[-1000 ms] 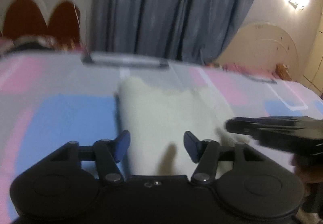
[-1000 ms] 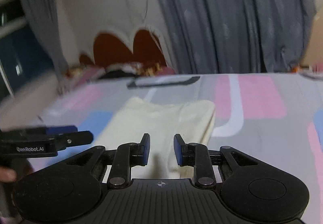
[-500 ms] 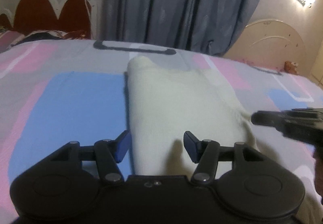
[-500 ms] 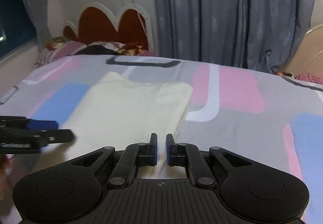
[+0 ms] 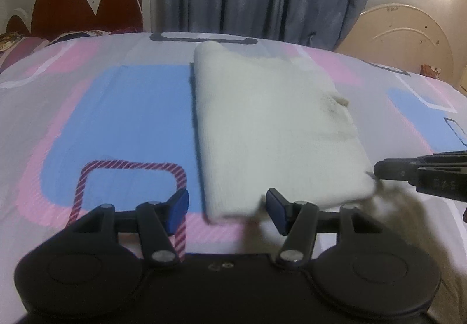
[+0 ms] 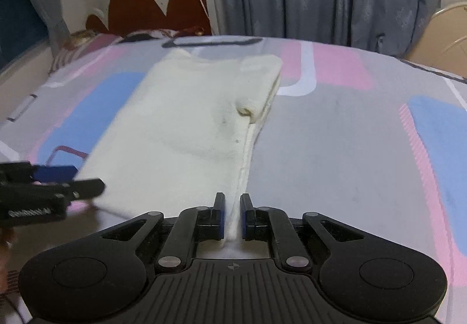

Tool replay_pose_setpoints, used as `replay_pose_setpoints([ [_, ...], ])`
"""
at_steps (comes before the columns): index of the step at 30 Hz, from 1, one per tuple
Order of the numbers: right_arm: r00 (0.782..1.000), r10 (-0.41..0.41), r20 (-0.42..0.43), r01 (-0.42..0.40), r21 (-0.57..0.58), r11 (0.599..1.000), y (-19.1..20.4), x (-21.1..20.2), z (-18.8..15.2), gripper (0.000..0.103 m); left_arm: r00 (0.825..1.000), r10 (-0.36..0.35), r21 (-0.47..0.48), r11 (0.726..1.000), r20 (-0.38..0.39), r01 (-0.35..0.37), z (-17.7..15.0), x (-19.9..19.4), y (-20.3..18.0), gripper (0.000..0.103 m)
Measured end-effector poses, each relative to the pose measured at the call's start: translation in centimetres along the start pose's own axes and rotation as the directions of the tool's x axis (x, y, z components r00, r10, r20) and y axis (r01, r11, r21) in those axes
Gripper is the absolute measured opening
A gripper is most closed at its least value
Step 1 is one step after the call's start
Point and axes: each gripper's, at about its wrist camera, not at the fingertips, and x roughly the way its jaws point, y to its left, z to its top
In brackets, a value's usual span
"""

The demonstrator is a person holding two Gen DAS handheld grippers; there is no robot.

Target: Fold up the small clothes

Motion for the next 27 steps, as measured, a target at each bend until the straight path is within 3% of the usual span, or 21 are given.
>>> replay_pose_setpoints([
  [7, 0.998, 0.03, 0.049, -0.032, 0.027, 0.999, 0.9, -5.3, -1.6, 0.008, 0.998, -0.002, 0.031, 1.0, 0.057, 0.0, -1.7, -5.4, -1.6, 0.058],
  [12, 0.994, 0.041, 0.102, -0.044, 0.024, 0.999, 2.5, -10.8, -2.9, 0.008, 0.993, -0.005, 0.029, 1.0, 0.121, 0.002, -2.9, -11.0, -2.9, 0.064],
  [15, 0.99, 0.054, 0.133, -0.057, 0.024, 0.998, 3.3, -14.1, -3.7, 0.008, 0.987, 0.011, 0.043, 0.999, 0.158, -0.018, -3.9, -14.6, -3.7, 0.078],
  [17, 0.987, 0.057, 0.152, -0.061, 0.022, 0.998, 4.1, -16.1, -4.3, 0.008, 0.981, 0.021, 0.045, 0.998, 0.192, -0.031, -4.5, -16.8, -4.0, 0.098],
  [19, 0.982, 0.055, 0.18, -0.06, 0.018, 0.998, 4.8, -18.4, -5.0, 0.009, 0.977, 0.048, 0.031, 0.998, 0.209, -0.055, -5.0, -18.6, -4.3, 0.103],
  [20, 0.98, 0.04, 0.194, -0.046, 0.024, 0.999, 5.1, -19.4, -5.4, 0.029, 0.976, 0.061, 0.02, 0.998, 0.209, -0.067, -5.2, -19.4, -4.5, 0.103],
  [21, 0.978, 0.02, 0.205, -0.028, 0.036, 0.999, 5.4, -20.3, -5.7, 0.081, 0.976, 0.066, 0.009, 0.998, 0.206, -0.07, -5.4, -20.2, -4.7, 0.103],
  [22, 0.974, 0.006, 0.228, -0.017, 0.046, 0.999, 5.5, -21.0, -6.0, 0.102, 0.978, 0.062, 0.001, 0.998, 0.2, -0.064, -5.5, -20.8, -4.8, 0.103],
  [23, 0.964, 0.009, 0.265, -0.022, 0.046, 0.999, 5.7, -22.0, -6.4, 0.103, 0.978, 0.051, -0.003, 0.999, 0.203, -0.052, -5.6, -21.5, -5.0, 0.103],
  [27, 0.962, -0.015, 0.273, 0.003, 0.047, 0.999, 6.7, -24.3, -7.4, 0.103, 0.967, 0.043, 0.011, 0.999, 0.249, -0.047, -6.4, -24.2, -6.1, 0.103],
])
